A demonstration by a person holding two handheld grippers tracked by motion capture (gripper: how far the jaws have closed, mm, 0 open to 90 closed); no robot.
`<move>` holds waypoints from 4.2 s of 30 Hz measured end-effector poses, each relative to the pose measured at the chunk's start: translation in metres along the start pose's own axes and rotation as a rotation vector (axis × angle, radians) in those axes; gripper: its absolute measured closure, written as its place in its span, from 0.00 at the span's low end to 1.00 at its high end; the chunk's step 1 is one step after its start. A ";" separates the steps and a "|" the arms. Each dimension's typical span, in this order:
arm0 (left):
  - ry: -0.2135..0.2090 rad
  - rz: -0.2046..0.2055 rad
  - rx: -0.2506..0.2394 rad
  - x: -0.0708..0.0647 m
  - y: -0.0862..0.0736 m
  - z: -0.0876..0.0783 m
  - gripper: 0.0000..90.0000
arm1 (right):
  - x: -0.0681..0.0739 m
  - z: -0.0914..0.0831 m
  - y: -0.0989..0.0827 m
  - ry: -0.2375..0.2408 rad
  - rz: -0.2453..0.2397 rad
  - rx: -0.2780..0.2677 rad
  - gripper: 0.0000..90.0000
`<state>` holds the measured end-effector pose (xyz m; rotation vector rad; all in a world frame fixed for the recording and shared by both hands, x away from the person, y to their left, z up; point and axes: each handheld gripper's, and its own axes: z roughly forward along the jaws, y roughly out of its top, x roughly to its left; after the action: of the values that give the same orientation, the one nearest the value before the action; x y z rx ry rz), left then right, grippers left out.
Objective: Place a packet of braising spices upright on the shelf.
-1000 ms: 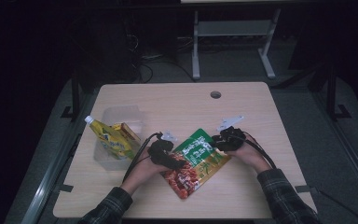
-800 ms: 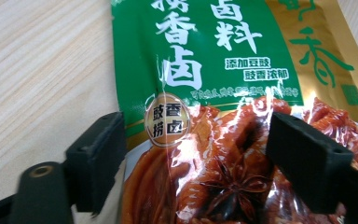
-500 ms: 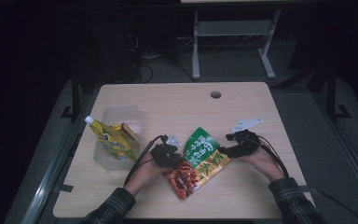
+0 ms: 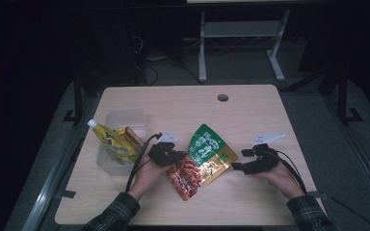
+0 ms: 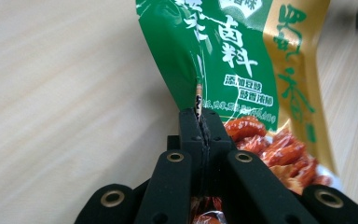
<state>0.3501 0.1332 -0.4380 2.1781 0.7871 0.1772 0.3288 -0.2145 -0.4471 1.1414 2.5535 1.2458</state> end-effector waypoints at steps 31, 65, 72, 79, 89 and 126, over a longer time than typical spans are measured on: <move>-0.016 -0.059 -0.251 -0.018 0.020 -0.029 1.00 | 0.019 0.030 0.017 0.248 0.068 -0.280 0.74; -0.087 0.096 0.000 -0.042 -0.018 -0.028 0.29 | 0.030 0.000 0.100 0.121 -0.141 -0.183 0.99; -0.118 0.125 0.024 -0.047 -0.037 -0.033 0.20 | 0.037 0.006 0.127 0.131 -0.168 -0.182 0.99; -0.121 0.138 0.048 -0.048 -0.046 -0.034 0.17 | 0.048 0.013 0.162 0.145 -0.211 -0.191 0.99; -0.141 0.148 0.060 -0.051 -0.047 -0.027 0.17 | 0.066 0.033 0.218 0.185 -0.250 -0.228 0.99; -0.179 0.123 0.072 -0.051 -0.048 -0.020 0.17 | 0.129 0.174 0.292 0.218 -0.333 -0.172 0.99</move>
<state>0.2793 0.1392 -0.4528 2.2748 0.5673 0.0153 0.4725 0.0970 -0.3265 0.5445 2.5773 1.5303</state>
